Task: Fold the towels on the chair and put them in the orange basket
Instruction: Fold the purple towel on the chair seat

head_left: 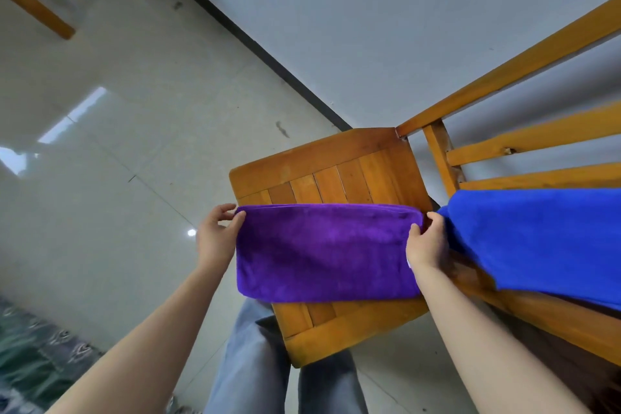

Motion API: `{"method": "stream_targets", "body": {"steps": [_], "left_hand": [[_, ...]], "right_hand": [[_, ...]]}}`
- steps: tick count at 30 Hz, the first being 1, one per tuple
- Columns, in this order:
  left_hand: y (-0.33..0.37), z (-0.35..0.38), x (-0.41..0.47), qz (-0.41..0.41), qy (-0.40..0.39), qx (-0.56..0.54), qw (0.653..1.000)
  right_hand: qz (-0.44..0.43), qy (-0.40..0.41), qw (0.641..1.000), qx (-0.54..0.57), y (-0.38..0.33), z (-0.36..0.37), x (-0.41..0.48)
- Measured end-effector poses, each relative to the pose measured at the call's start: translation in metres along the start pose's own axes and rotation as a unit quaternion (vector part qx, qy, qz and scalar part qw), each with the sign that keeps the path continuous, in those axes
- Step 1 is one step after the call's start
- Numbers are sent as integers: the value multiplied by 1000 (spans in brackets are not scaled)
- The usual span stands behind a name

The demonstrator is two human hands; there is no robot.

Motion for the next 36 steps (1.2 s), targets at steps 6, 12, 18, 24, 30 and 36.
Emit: {"method": "stream_targets", "body": {"steps": [6,12,18,24,30,36], "left_hand": [[4,19,-42,192,-57,175,964],[-22,52,-83,287,-238,420,828],[-18,55,-93,331,-244,482,774],[-27,60,-114,351,-264,501,745],[-43,61,-131,338,-282,508,740],[-39,62,-133,353,-281,506,735]], "right_hand": [[-166,-45,970,-174,12,19,-40],[-102,-138,961,-219,39,30,-53],[91,-137,978,-128,76,10,-33],[116,-162,979,-38,79,19,-48],[173,-144,974,28,89,21,-48],[157,-16,986,53,82,-20,-43]]}}
Point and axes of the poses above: each hand's wrist, its own x-axis towards the middle knuckle, its own z-axis out of the palm, y = z × x, the point moved 7 cm from there along x, towards the middle knuckle, and after that the axes turned 13 degrees about y, right-handed, at the moved point
